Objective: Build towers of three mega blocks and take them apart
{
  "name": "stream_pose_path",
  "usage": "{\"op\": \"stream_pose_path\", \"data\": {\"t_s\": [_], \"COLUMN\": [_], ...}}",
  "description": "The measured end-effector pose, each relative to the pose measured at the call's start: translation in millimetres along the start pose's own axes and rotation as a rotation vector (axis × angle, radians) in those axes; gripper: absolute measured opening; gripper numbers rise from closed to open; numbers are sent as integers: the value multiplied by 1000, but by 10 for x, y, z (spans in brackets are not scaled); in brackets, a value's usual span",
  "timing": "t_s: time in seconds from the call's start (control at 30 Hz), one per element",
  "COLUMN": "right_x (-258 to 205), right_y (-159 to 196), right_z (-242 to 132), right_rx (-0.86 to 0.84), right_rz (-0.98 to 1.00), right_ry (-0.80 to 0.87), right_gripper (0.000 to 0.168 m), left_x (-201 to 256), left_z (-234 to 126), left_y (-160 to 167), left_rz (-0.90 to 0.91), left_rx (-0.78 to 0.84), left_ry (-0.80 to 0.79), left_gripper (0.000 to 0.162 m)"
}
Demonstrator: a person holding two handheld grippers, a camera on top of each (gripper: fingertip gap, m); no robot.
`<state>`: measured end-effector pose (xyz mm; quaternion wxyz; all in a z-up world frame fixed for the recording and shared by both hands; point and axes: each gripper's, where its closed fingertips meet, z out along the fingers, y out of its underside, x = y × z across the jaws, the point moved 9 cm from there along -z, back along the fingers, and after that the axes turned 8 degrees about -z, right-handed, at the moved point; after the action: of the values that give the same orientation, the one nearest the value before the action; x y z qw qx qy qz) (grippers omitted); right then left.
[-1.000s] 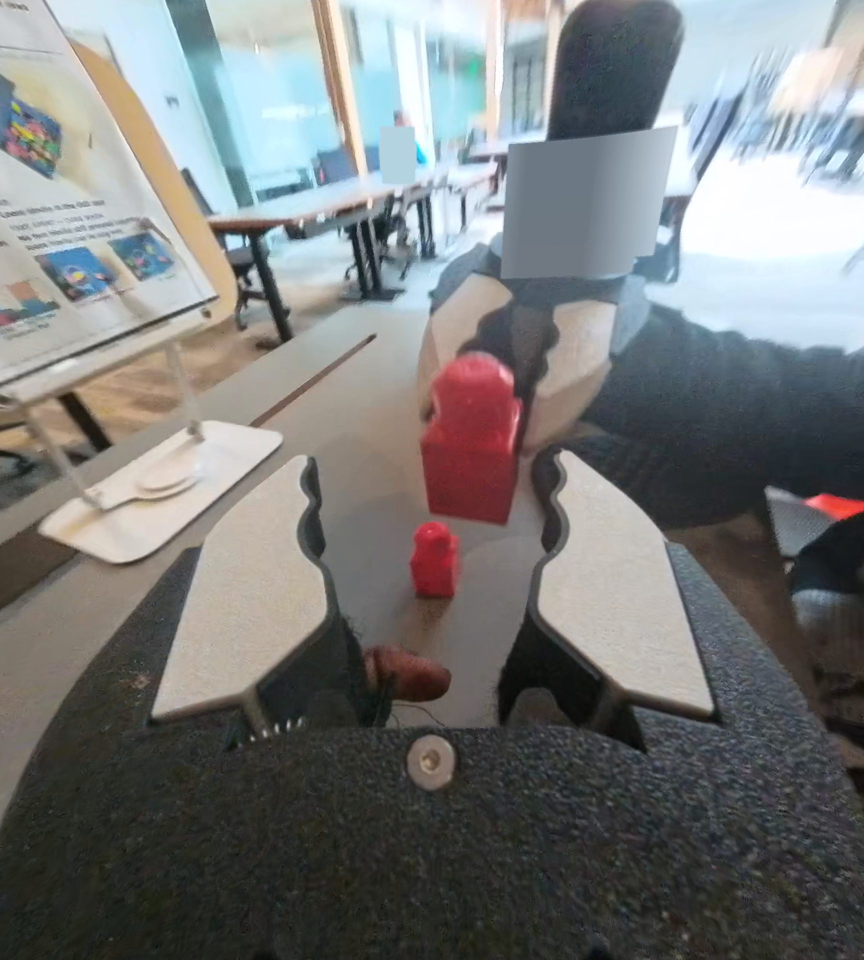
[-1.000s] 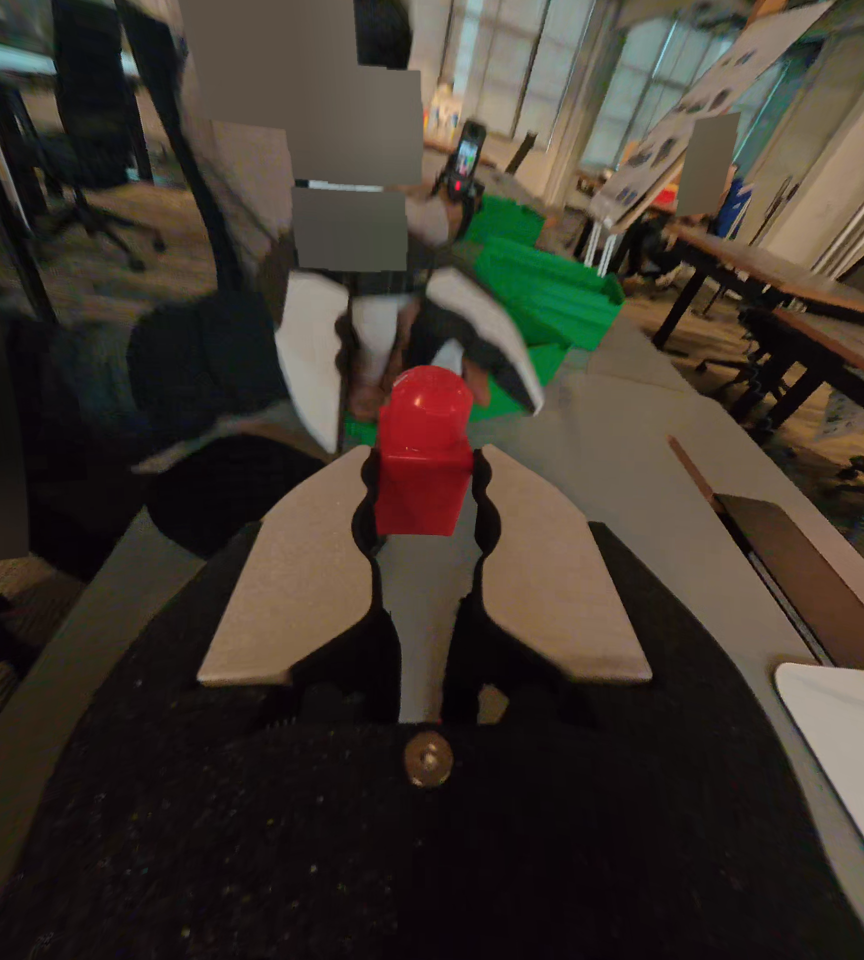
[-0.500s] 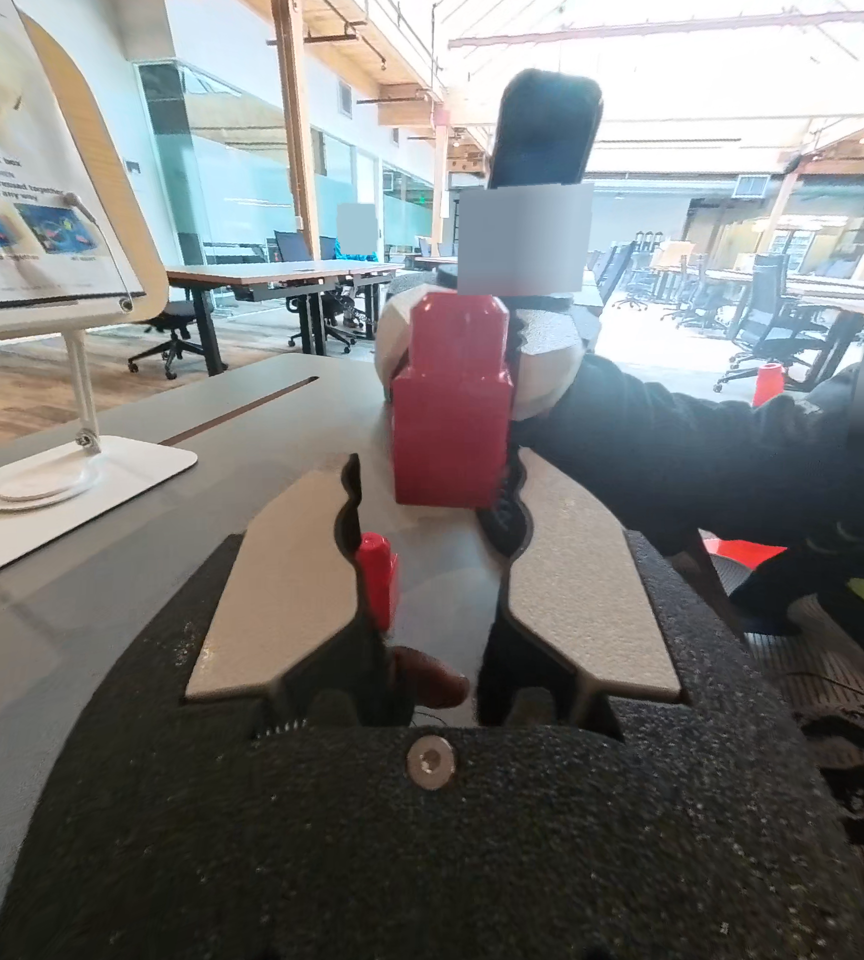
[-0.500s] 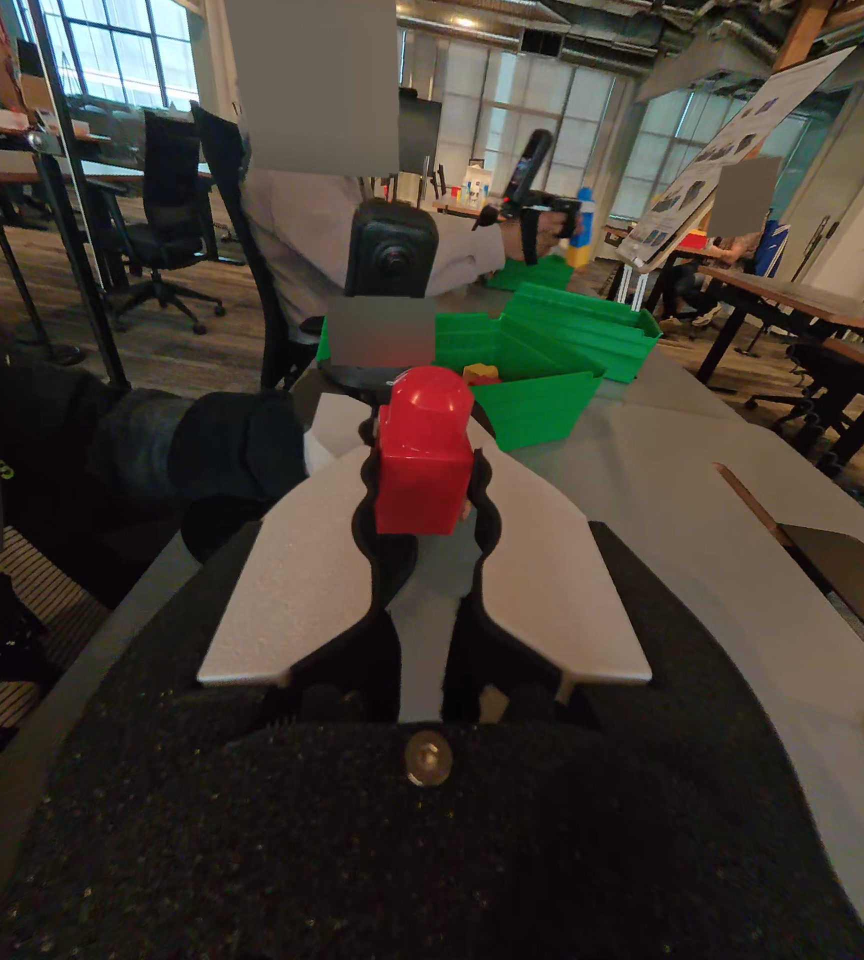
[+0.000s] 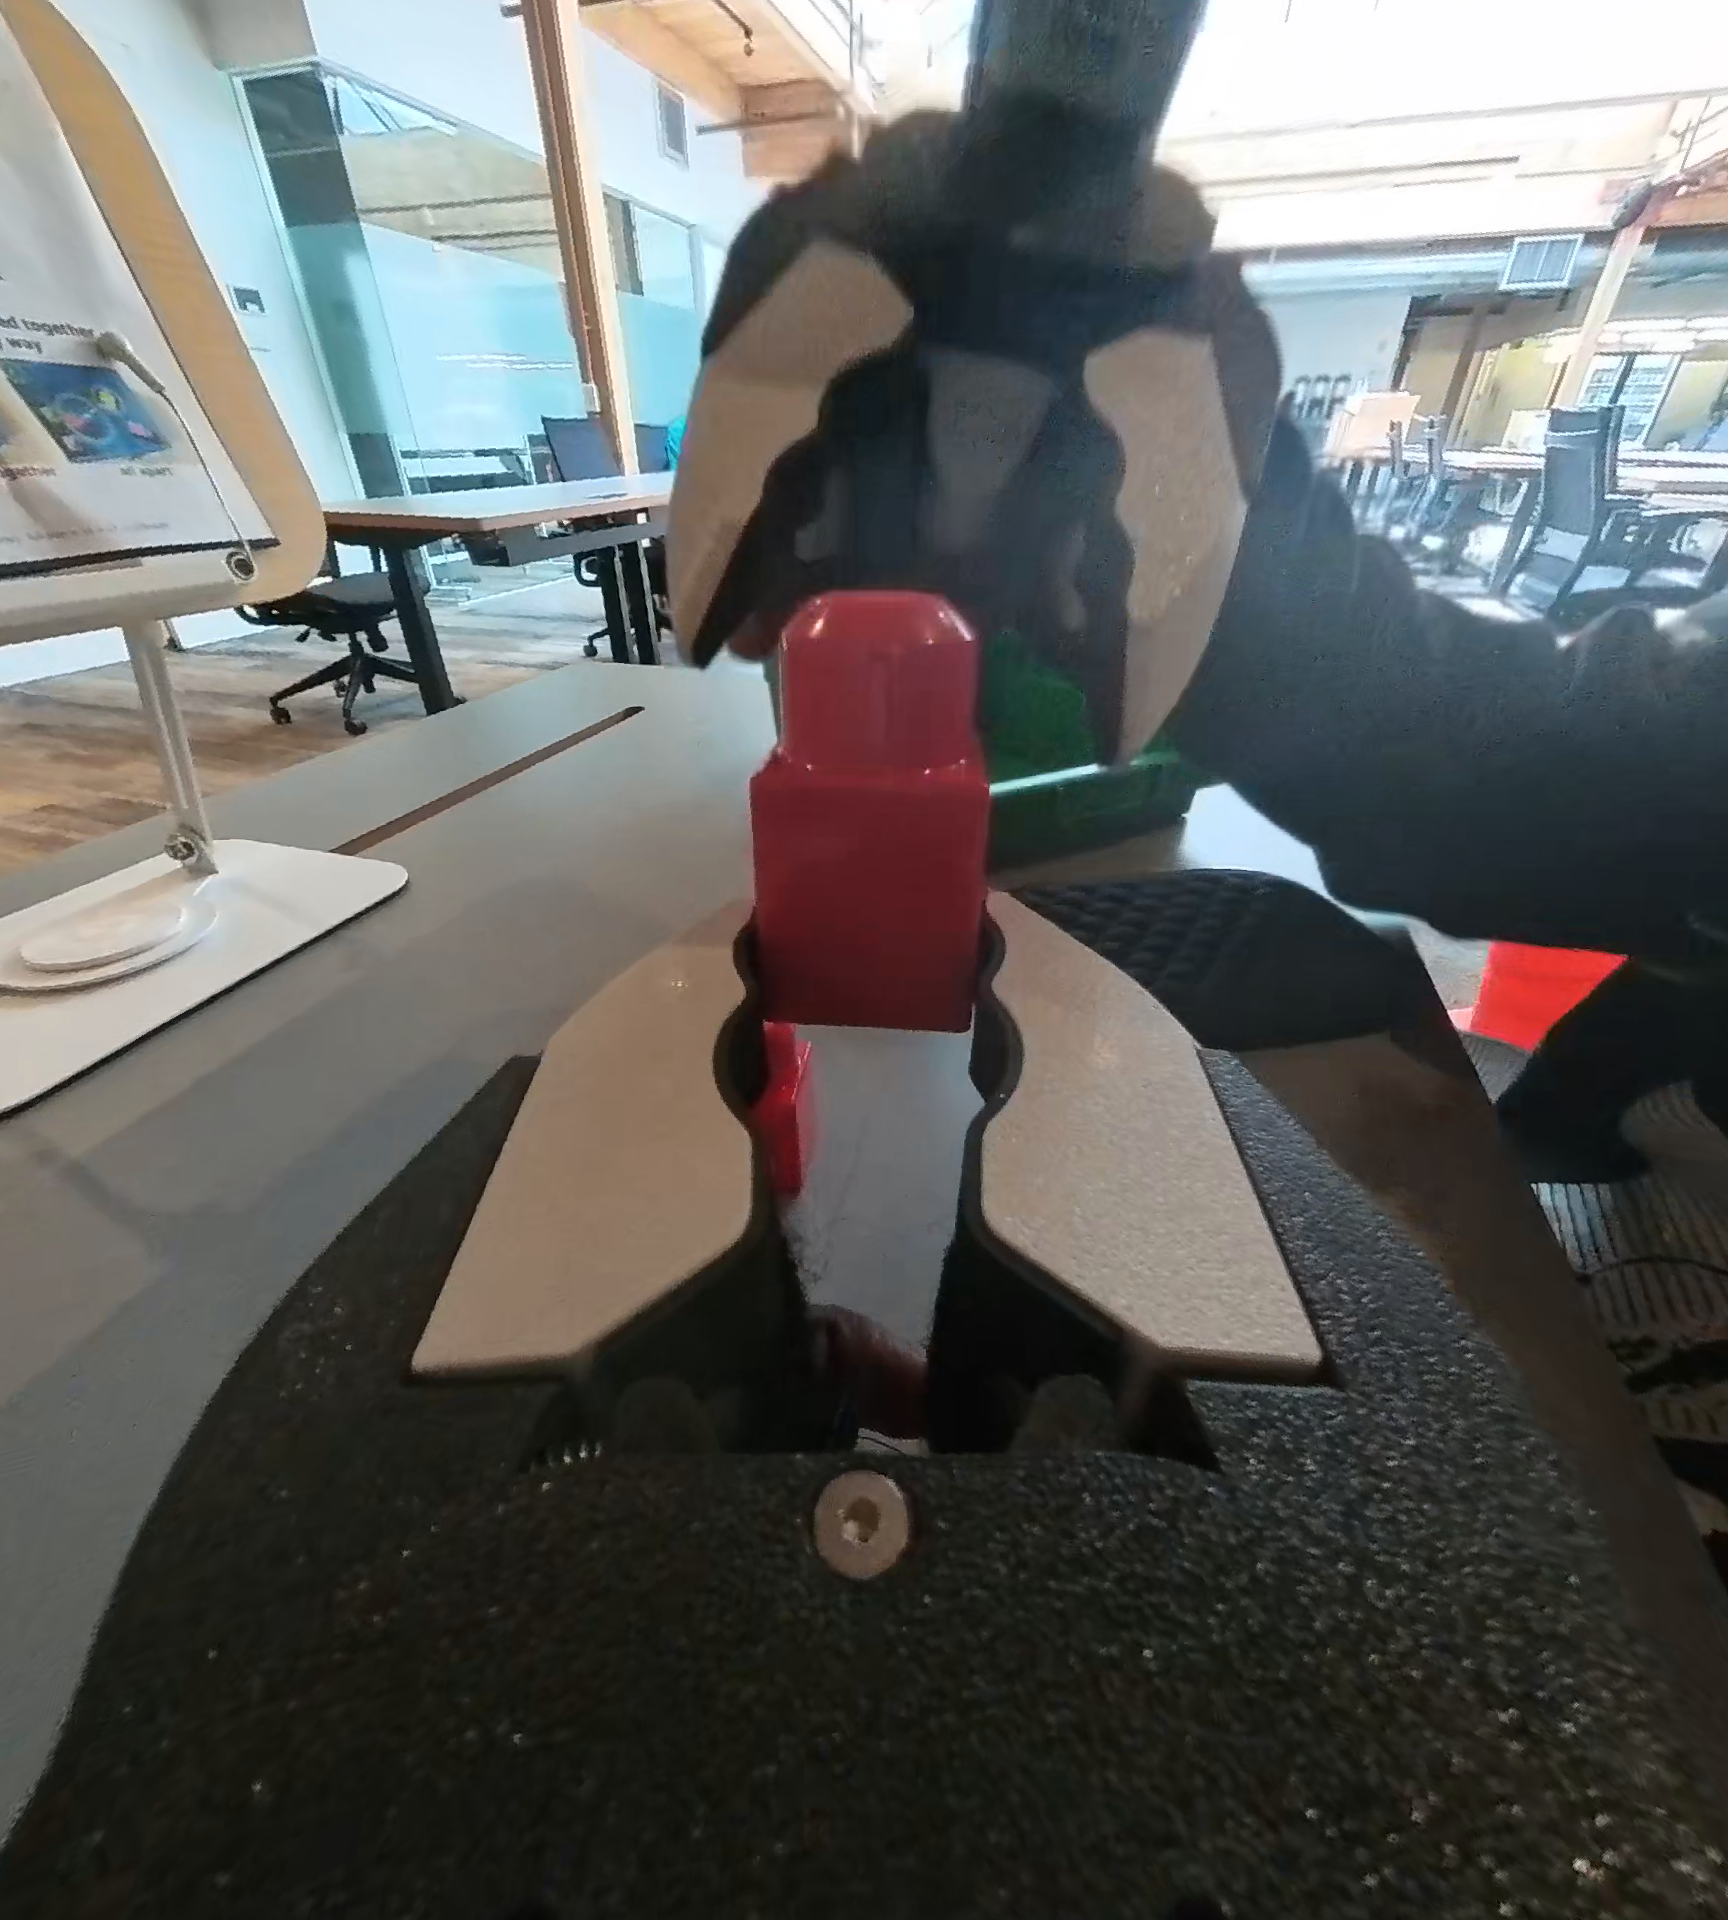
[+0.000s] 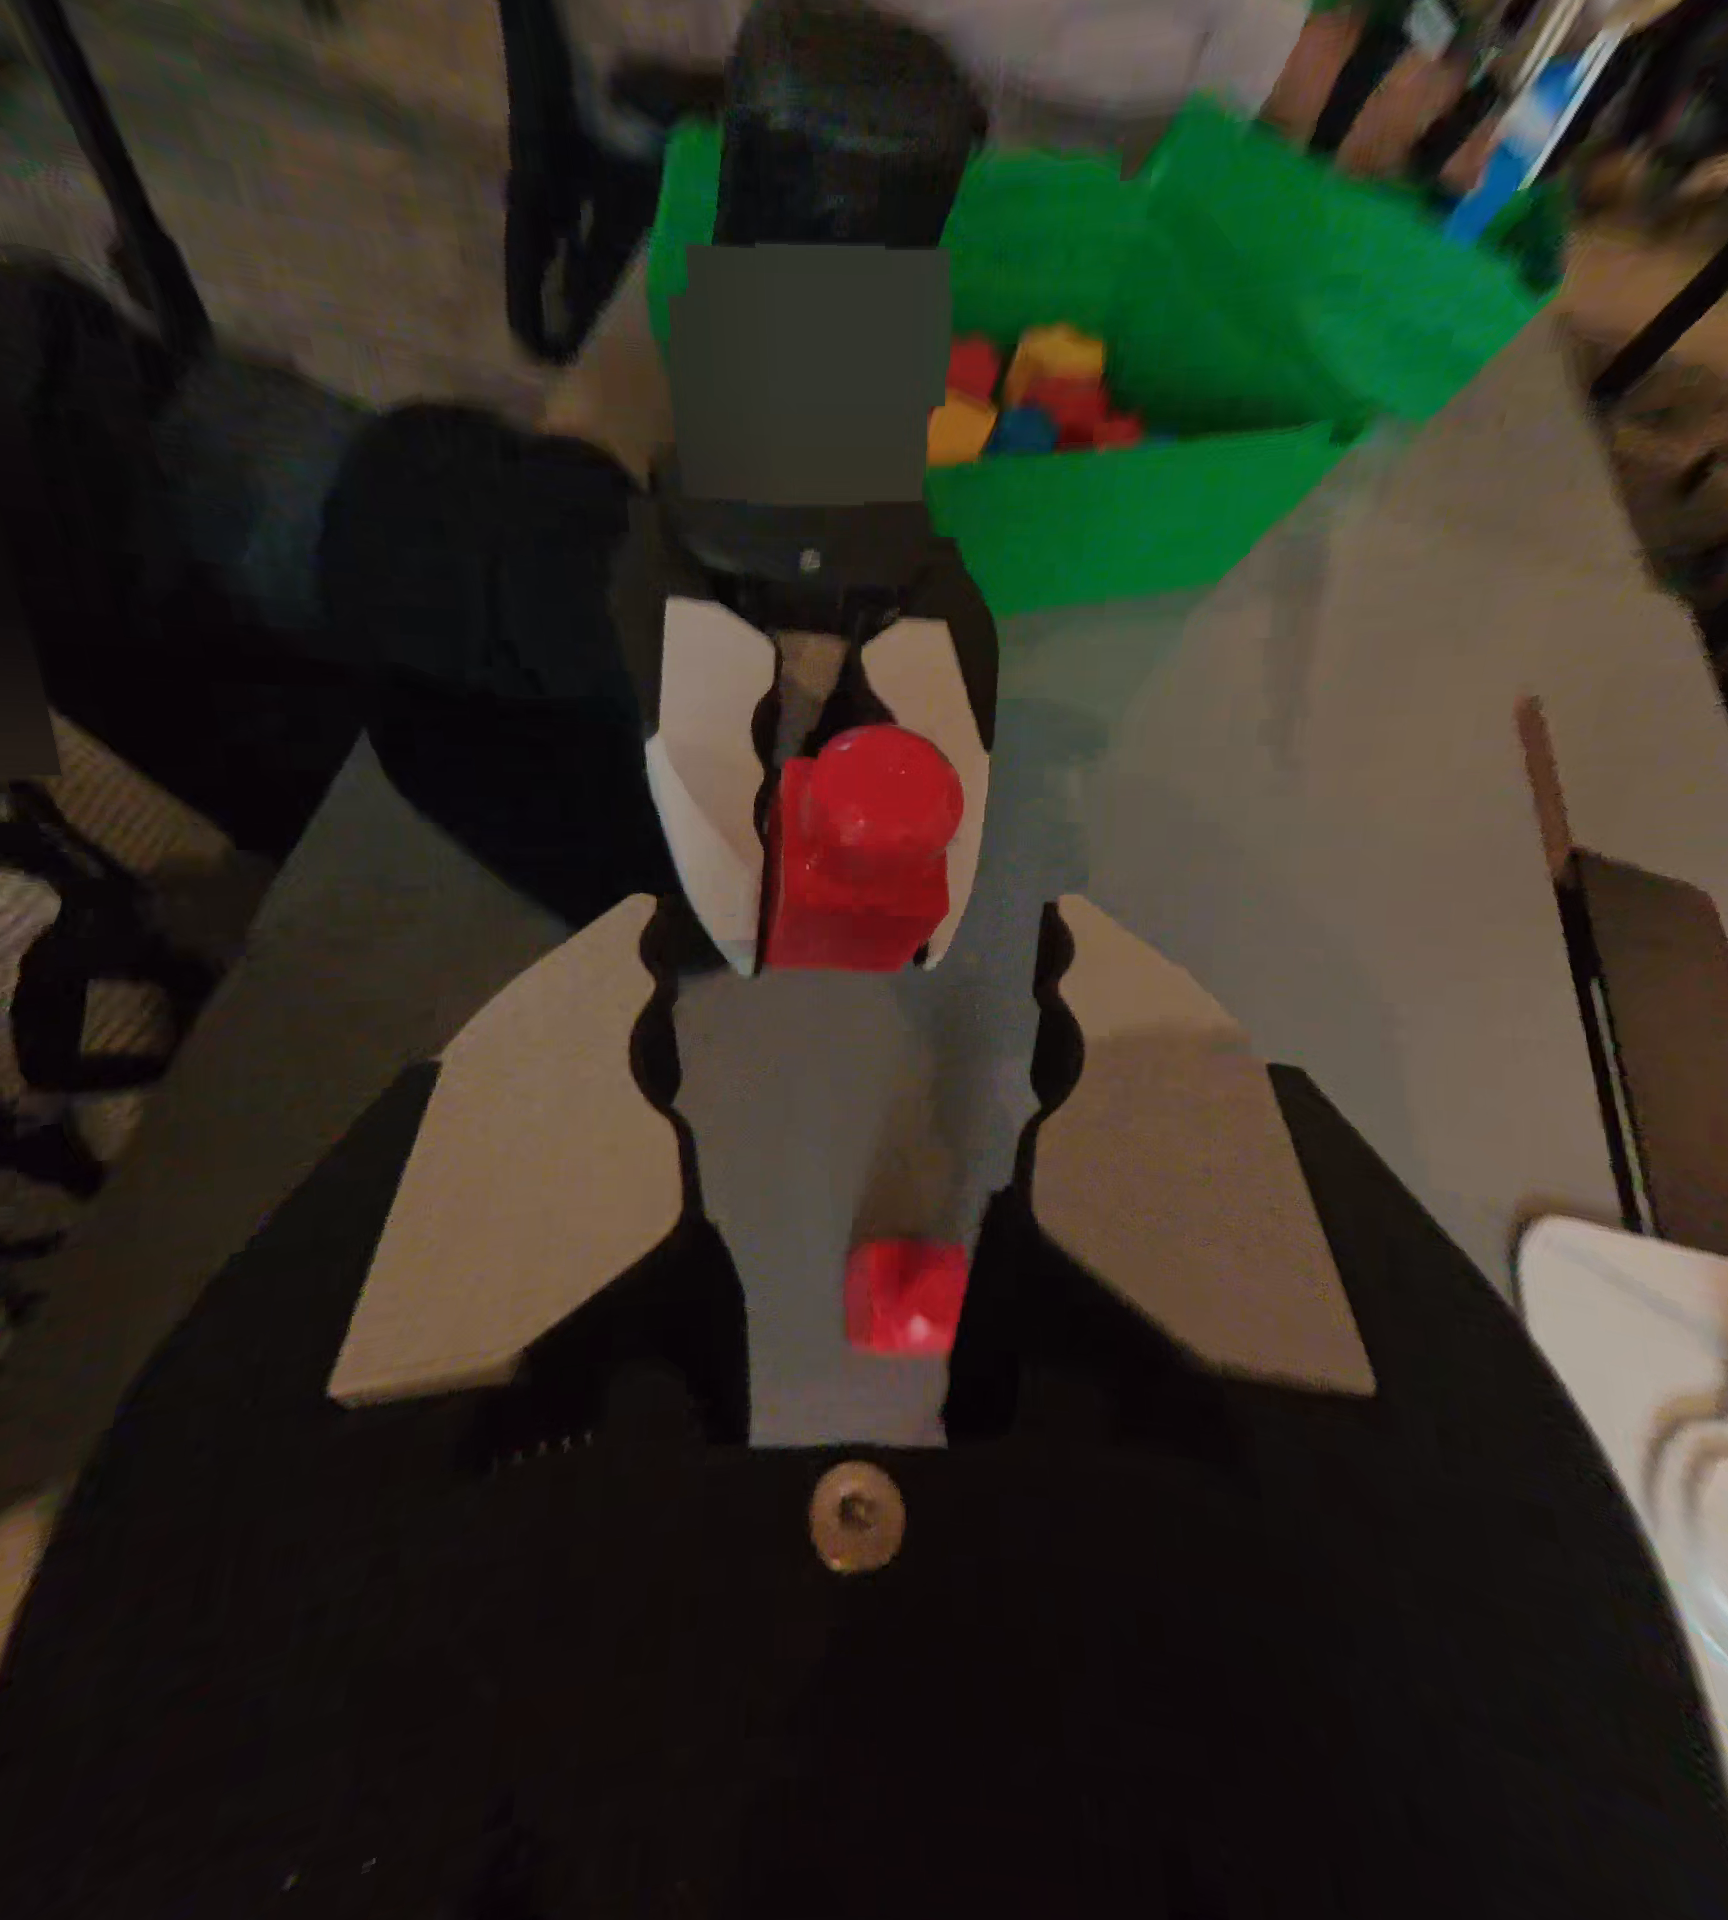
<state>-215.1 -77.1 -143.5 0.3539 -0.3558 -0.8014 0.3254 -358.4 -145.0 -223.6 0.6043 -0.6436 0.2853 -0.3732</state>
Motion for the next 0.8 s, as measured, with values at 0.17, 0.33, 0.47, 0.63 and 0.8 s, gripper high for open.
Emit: {"op": "stream_pose_path", "data": {"t_s": [0.17,0.33,0.47,0.63,0.8], "right_x": [70,101,102,125,216], "right_y": [-251,-344,-303,-295,-193], "right_z": [-1,225,369,334,119], "right_rx": [-320,-435,-519,-483,-474], "right_rz": [-61,-67,-74,-71,-78], "right_ry": [-137,-225,-284,-264,-207], "right_gripper": [62,58,36,34,34], "left_x": [2,23,40,52,41], "left_z": [14,40,56,14,-94], "left_y": [27,59,72,83,207], "left_rz": [9,21,32,31,42], "left_rx": [-25,-59,-73,-37,-77], "left_ry": [5,18,20,-4,-61], "left_gripper": [36,35,36,40,78]}}
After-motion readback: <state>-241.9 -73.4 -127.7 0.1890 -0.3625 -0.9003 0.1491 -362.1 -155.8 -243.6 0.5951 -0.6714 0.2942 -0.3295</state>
